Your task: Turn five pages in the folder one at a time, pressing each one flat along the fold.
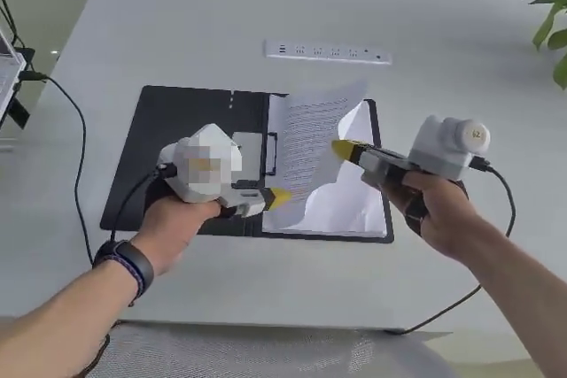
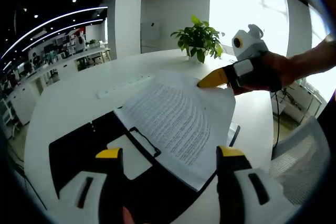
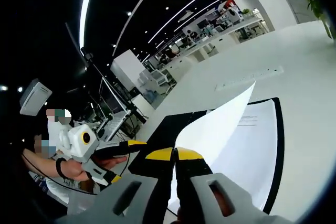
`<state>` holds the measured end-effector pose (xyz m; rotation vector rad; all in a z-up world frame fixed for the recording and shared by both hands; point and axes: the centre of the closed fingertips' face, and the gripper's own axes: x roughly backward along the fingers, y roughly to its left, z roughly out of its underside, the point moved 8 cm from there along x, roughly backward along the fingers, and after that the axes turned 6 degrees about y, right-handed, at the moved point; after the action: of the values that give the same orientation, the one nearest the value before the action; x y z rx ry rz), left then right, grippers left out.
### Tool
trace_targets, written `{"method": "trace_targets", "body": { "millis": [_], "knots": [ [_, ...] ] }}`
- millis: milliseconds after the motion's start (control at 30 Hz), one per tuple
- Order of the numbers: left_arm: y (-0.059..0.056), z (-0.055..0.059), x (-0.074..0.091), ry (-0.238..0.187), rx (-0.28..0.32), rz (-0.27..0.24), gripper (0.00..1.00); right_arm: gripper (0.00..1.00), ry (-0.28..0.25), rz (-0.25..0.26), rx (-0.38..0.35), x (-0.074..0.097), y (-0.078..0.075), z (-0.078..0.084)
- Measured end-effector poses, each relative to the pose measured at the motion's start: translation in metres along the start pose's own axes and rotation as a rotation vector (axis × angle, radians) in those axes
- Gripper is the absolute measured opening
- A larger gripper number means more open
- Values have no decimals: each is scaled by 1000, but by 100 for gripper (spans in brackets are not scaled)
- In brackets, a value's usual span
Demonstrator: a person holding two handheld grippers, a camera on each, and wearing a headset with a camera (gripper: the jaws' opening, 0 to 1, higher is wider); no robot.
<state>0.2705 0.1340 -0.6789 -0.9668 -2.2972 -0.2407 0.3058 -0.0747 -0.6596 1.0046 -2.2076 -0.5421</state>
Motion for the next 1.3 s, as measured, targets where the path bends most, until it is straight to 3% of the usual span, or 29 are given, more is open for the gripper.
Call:
{"method": "trace_targets", "body": {
  "millis": [533, 800, 933, 1133, 1300],
  "knots": [
    [25, 35, 48, -12, 54, -71, 72, 0, 82, -140, 98, -58, 56, -8],
    [38, 45, 68, -15, 72, -108, 73, 0, 134, -205, 125, -94, 81, -1],
    [39, 46, 76, -23, 82, -121, 73, 0, 166, -229, 126, -112, 91, 9],
    [38, 51, 83, -30, 103, -130, 74, 0, 215, -253, 123, -133, 98, 23],
    [36, 57, 90, -34, 124, -137, 74, 0, 251, -247, 95, -151, 95, 35]
  ]
}}
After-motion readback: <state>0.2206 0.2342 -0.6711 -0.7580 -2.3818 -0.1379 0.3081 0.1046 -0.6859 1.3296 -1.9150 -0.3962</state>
